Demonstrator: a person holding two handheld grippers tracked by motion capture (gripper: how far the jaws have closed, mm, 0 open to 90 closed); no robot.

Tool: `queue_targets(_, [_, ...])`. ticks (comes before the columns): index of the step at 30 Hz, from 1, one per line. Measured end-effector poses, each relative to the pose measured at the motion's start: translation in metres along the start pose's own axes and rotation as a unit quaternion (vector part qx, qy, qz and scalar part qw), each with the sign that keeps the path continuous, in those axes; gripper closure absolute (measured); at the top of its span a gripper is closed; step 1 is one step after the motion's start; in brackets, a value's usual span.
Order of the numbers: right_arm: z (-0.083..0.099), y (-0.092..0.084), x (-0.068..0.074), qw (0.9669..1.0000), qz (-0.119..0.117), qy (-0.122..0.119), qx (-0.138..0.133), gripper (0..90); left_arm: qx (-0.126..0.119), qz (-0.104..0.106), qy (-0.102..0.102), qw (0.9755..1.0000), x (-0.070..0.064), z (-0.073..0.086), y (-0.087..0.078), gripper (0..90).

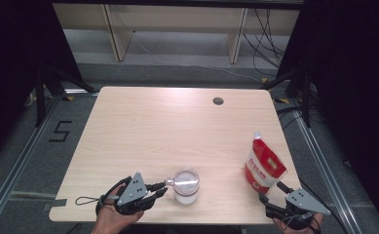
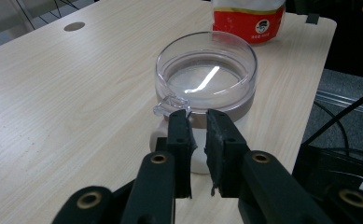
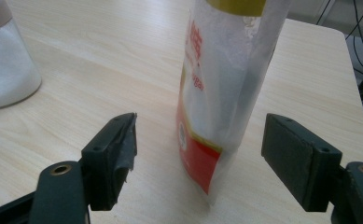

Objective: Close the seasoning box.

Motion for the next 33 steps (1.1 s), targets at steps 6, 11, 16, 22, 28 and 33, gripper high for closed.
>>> queue_targets(6, [0.001,-0.001,0.000,1.0000,0.000,0.003,0.003,27.7,0.001,0.008,0.000,1.0000,0.000,0.001,-0.004,71.2])
queue_targets(11, [0.000,0.000,0.000,1.0000,-0.001,0.003,0.002,27.7,-0.001,0.010,-0.011,0.9999,0.000,0.001,-0.008,61.2])
queue_targets(16, [0.000,0.000,0.000,1.0000,-0.001,0.005,0.000,27.7,0.007,0.001,-0.021,0.9997,0.004,0.004,-0.012,48.5])
queue_targets(22, [0.000,0.000,0.000,1.0000,0.000,-0.001,0.000,27.7,0.014,-0.002,-0.036,0.9993,0.005,0.009,-0.015,40.2])
queue_targets(28, [-0.001,-0.001,0.001,1.0000,0.001,0.007,-0.001,27.7,0.019,-0.009,-0.045,0.9988,0.005,0.016,-0.018,35.7])
queue_targets(33, [-0.001,0.000,0.001,1.0000,-0.001,0.002,-0.002,27.7,0.031,-0.010,-0.044,0.9985,0.006,0.024,-0.021,33.8])
Point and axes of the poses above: each handheld gripper's, and its own axes: y roughly forward along the jaws, z roughly out of its underside, x roughly to its left, the point moved 9 cm from there along y, roughly forward along the jaws, and after that the axes turned 13 degrees about -x, right-handed, at the moved point
